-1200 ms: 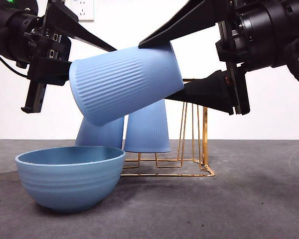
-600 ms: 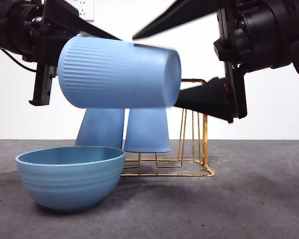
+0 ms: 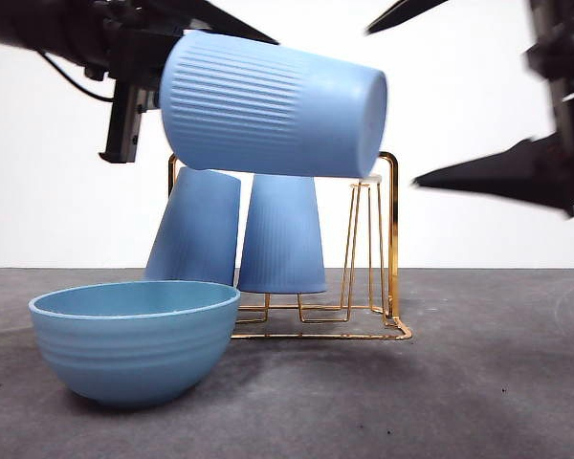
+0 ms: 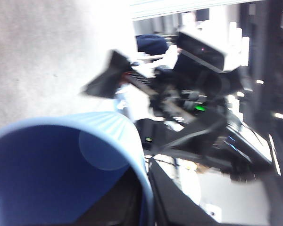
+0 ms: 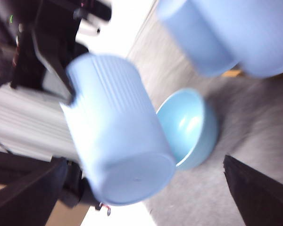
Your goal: Right arm lift cup from the cupboard, then place it on the right of the bowl
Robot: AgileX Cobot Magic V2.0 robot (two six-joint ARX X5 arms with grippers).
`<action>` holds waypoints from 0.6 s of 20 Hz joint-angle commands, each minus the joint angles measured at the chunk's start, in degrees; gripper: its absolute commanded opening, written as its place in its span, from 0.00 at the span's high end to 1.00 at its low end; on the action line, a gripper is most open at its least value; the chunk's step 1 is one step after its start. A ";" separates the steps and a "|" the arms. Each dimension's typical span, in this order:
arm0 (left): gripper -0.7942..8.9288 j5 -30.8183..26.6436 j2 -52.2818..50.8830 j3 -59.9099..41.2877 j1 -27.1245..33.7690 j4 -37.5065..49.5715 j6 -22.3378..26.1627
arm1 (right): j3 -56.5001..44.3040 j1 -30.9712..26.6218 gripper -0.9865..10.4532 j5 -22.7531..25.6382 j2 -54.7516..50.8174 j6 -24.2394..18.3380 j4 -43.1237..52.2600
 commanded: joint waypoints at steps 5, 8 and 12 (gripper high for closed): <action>0.91 -17.59 0.87 5.25 -6.88 -12.44 8.85 | 0.35 -5.62 0.38 4.98 -16.59 -6.36 -19.08; 0.91 -26.62 2.51 9.73 -9.94 -19.82 14.21 | 0.39 -6.78 0.38 9.49 -24.72 -7.67 -28.50; 0.91 -34.91 8.94 19.17 -14.08 -29.40 20.90 | 3.76 -6.75 0.38 18.03 -32.41 -11.15 -42.42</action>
